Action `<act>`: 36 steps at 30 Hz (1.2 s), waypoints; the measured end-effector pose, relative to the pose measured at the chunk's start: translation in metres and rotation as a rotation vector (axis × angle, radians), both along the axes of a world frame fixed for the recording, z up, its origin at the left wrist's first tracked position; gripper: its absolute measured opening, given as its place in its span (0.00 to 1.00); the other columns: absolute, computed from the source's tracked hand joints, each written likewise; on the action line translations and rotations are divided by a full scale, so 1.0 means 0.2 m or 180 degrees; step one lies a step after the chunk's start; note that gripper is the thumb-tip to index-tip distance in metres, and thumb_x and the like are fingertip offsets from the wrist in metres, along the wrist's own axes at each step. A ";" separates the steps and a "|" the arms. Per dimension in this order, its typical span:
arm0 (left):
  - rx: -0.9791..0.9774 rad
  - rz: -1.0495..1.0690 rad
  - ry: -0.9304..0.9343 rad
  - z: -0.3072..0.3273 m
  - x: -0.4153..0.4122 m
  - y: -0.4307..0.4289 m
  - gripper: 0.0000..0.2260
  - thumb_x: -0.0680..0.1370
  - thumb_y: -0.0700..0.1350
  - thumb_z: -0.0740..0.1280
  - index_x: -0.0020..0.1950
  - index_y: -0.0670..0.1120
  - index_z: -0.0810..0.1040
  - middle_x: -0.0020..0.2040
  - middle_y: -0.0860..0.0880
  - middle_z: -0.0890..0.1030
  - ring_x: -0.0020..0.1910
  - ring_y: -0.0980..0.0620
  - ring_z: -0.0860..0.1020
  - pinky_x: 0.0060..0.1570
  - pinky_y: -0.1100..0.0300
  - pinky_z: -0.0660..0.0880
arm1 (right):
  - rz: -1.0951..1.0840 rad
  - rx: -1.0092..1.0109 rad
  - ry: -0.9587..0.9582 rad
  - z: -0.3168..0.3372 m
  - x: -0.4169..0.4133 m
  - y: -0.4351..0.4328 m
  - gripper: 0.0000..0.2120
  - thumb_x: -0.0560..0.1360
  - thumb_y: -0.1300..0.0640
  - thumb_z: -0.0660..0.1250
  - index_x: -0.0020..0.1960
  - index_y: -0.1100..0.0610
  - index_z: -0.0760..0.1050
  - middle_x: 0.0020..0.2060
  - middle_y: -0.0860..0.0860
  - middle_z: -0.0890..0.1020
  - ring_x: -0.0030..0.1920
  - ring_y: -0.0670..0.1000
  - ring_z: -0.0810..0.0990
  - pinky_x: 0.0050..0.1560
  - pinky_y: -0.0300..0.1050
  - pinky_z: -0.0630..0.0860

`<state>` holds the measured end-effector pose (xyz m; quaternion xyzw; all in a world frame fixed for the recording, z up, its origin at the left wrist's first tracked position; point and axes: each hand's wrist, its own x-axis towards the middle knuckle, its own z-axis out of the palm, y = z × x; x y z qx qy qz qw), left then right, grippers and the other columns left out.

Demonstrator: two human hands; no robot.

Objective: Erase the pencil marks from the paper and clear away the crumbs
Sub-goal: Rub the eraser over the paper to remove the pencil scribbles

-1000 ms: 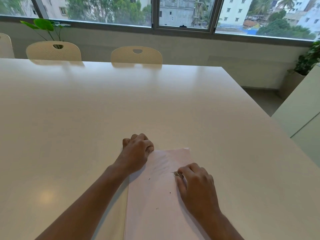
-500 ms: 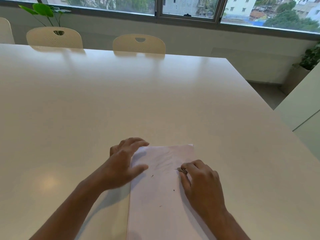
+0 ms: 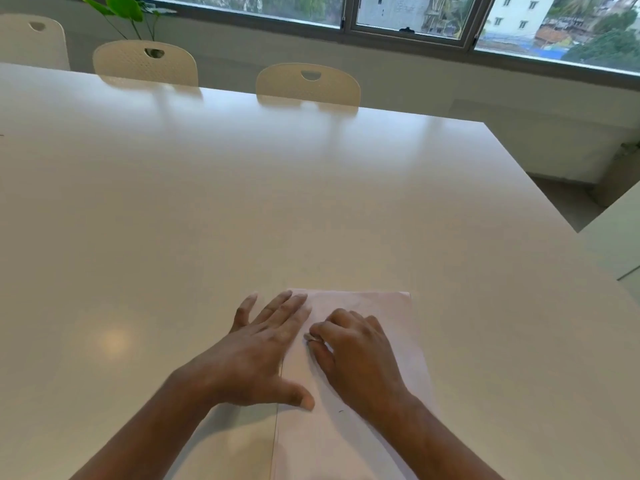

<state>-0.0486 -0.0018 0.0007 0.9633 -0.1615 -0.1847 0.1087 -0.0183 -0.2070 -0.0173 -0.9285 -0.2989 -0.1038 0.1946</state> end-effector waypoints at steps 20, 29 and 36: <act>0.0450 -0.0077 0.0475 0.04 0.03 -0.03 0.60 0.71 0.81 0.59 0.79 0.51 0.22 0.78 0.53 0.20 0.73 0.53 0.16 0.73 0.37 0.20 | -0.0822 -0.0229 -0.0240 0.01 0.19 0.00 0.11 0.80 0.46 0.65 0.44 0.46 0.84 0.40 0.43 0.83 0.42 0.48 0.77 0.47 0.51 0.64; 0.0501 -0.0004 0.0525 0.06 0.03 -0.04 0.61 0.70 0.81 0.60 0.80 0.50 0.23 0.78 0.55 0.21 0.74 0.50 0.16 0.72 0.35 0.21 | -0.1233 -0.0306 -0.0412 -0.02 0.27 -0.12 0.09 0.77 0.46 0.66 0.43 0.45 0.84 0.39 0.44 0.84 0.41 0.51 0.80 0.44 0.50 0.61; 0.0565 0.0007 0.0575 0.07 0.04 -0.05 0.61 0.70 0.80 0.61 0.80 0.49 0.24 0.79 0.53 0.21 0.75 0.48 0.17 0.74 0.35 0.23 | -0.0514 -0.0210 -0.0389 -0.05 0.10 0.01 0.09 0.78 0.46 0.67 0.43 0.46 0.83 0.38 0.44 0.81 0.41 0.50 0.78 0.46 0.52 0.68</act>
